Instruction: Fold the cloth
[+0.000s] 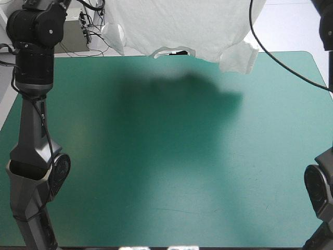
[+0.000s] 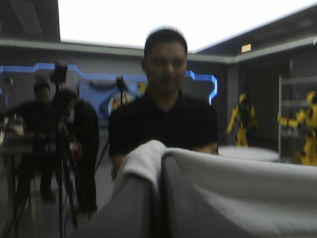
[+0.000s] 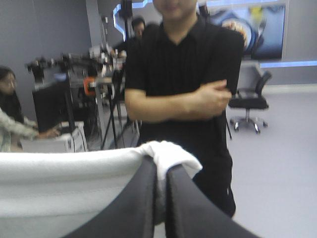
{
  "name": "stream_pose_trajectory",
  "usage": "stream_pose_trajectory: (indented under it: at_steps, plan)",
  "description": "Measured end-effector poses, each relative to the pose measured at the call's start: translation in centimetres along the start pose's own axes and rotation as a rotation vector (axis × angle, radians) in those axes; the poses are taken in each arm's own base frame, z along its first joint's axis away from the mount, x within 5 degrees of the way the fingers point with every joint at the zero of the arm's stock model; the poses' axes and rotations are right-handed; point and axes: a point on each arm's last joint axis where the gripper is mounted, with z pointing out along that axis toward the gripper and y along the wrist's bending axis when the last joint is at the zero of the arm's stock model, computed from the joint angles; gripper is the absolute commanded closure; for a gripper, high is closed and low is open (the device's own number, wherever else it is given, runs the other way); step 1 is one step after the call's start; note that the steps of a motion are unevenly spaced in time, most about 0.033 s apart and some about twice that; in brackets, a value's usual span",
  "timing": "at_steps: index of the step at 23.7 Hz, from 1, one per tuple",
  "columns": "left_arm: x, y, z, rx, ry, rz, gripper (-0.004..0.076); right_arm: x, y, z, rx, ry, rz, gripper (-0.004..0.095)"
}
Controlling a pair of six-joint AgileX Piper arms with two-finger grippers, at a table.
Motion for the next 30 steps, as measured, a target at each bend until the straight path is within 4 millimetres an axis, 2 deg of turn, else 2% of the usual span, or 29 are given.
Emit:
stream_pose_trajectory:
  at_steps: [2, 3, 4, 5, 6, 7, 8, 11, 14, 15, 18, 20, 30]
  plan:
    - [2.7, 0.1, 0.6, 0.010, 0.181, 0.005, 0.0733, 2.3, -0.2, 1.2, 0.006, 0.100, -0.009, 0.0925]
    - [4.4, 0.1, 0.8, 0.016, 0.290, 0.007, 0.0733, 4.0, -0.3, 2.0, 0.011, 0.173, -0.016, 0.0925]
    - [7.7, 0.1, 1.0, 0.023, 0.499, 0.013, 0.0733, 6.5, -0.5, 2.9, 0.015, 0.279, -0.022, 0.0925]
    - [9.5, 0.2, 1.0, 0.025, 0.599, 0.015, 0.0733, 8.4, -0.6, 3.3, 0.012, 0.357, -0.025, 0.0925]
    - [12.6, 0.3, 0.8, 0.026, 0.775, 0.021, 0.0733, 11.0, -0.7, 3.4, -0.001, 0.486, -0.044, 0.0925]
    - [13.6, 0.3, 0.6, 0.028, 0.838, 0.017, 0.0733, 12.3, -0.7, 3.3, -0.013, 0.549, -0.048, 0.0925]
    - [15.6, 0.3, 0.1, 0.032, 0.970, 0.003, 0.0733, 14.5, -0.6, 2.5, -0.040, 0.650, -0.051, 0.0925]
    - [17.5, 0.2, -1.1, 0.032, 1.116, -0.023, 0.0733, 16.6, -0.5, 0.8, -0.073, 0.754, -0.056, 0.0925]
    - [18.6, 0.0, -3.5, 0.009, 1.246, -0.072, 0.0733, 19.4, -0.4, -2.8, -0.092, 0.891, -0.030, 0.0925]
    - [18.3, -0.2, -4.3, 0.008, 1.262, -0.078, 0.0733, 20.0, -0.5, -3.6, -0.092, 0.921, -0.026, 0.0925]
    - [17.9, -1.6, -8.5, 0.028, 1.361, -0.084, 0.0733, 22.3, -0.6, -7.4, -0.094, 1.033, -0.005, 0.0925]
    - [18.6, -2.0, -11.4, 0.021, 1.440, -0.100, 0.0733, 23.7, -0.5, -9.6, -0.107, 1.092, 0.014, 0.0925]
    - [22.3, -2.8, -23.0, 0.021, 1.675, -0.183, 0.0733, 28.0, -0.1, -15.1, -0.151, 1.352, 0.092, 0.0924]
